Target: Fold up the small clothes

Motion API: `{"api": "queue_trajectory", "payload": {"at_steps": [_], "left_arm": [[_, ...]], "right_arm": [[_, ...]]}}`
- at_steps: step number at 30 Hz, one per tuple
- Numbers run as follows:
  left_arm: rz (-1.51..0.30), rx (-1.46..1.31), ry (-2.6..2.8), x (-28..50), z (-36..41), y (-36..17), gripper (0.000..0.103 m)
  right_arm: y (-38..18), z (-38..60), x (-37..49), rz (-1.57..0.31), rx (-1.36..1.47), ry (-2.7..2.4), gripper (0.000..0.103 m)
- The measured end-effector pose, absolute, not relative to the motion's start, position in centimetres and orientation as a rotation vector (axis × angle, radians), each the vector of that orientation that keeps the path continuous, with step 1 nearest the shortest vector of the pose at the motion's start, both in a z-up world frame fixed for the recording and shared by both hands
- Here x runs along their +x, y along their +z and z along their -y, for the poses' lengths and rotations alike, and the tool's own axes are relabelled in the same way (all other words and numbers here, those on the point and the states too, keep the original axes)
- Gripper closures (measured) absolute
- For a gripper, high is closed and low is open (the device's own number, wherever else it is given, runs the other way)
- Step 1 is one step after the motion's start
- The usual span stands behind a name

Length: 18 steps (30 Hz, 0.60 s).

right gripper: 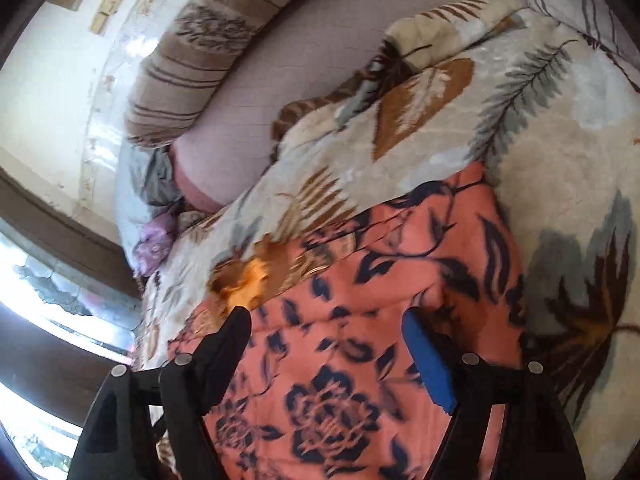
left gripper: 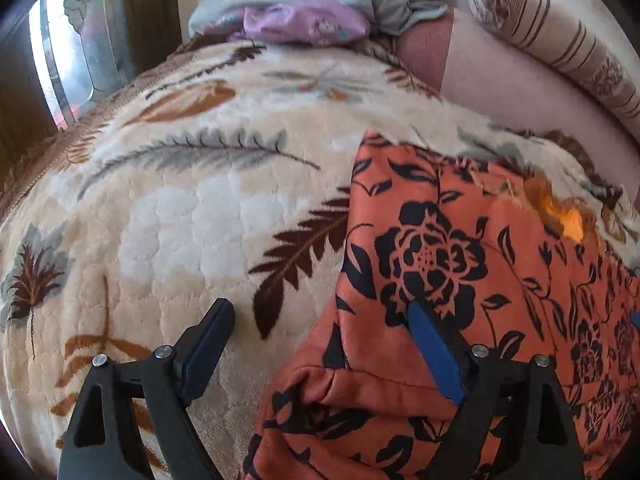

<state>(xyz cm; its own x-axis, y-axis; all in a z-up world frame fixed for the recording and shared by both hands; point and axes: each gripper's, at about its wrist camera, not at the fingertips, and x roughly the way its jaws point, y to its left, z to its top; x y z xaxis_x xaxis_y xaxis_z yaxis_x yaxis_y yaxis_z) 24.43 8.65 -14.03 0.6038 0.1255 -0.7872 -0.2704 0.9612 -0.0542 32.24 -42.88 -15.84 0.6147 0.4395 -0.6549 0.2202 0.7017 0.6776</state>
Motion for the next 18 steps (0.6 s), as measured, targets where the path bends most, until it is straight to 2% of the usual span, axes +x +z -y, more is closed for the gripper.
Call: {"api": "queue_trajectory", "payload": {"at_steps": [1,4,7,9,13,15,16,18], "left_arm": [[-0.864,-0.179,0.232,24.1,-8.7,-13.2,0.014],[-0.784,-0.171,0.262,23.4,-8.8,-12.0,0.014],[-0.939,-0.177,0.215,24.9,-8.6,-14.4,0.014],[-0.904,-0.186,0.223,24.6,-8.6,-14.1,0.014],[-0.805,-0.201,0.247,23.9,-9.2,-12.2,0.014],[-0.907,-0.225,0.199,24.8,-9.3,-13.6,0.013],[-0.981,-0.239,0.169,25.4,-9.3,-14.8,0.013],[-0.927,-0.22,0.187,25.0,-9.2,-14.2,0.013]], "right_arm": [[-15.7,43.2,32.4,-0.907,0.854,0.137,0.023],[-12.3,41.9,32.9,-0.825,0.737,0.205,0.022],[-13.4,42.1,34.4,-0.871,0.687,0.119,0.021],[-15.5,43.2,35.2,-0.917,0.734,0.067,0.023],[-13.1,42.2,34.1,-0.817,0.698,0.131,0.021],[-14.6,41.3,35.1,-0.948,0.586,0.038,0.018],[-14.9,41.8,34.9,-0.945,0.616,0.042,0.019],[-13.3,42.4,33.6,-0.892,0.684,0.014,0.019]]}}
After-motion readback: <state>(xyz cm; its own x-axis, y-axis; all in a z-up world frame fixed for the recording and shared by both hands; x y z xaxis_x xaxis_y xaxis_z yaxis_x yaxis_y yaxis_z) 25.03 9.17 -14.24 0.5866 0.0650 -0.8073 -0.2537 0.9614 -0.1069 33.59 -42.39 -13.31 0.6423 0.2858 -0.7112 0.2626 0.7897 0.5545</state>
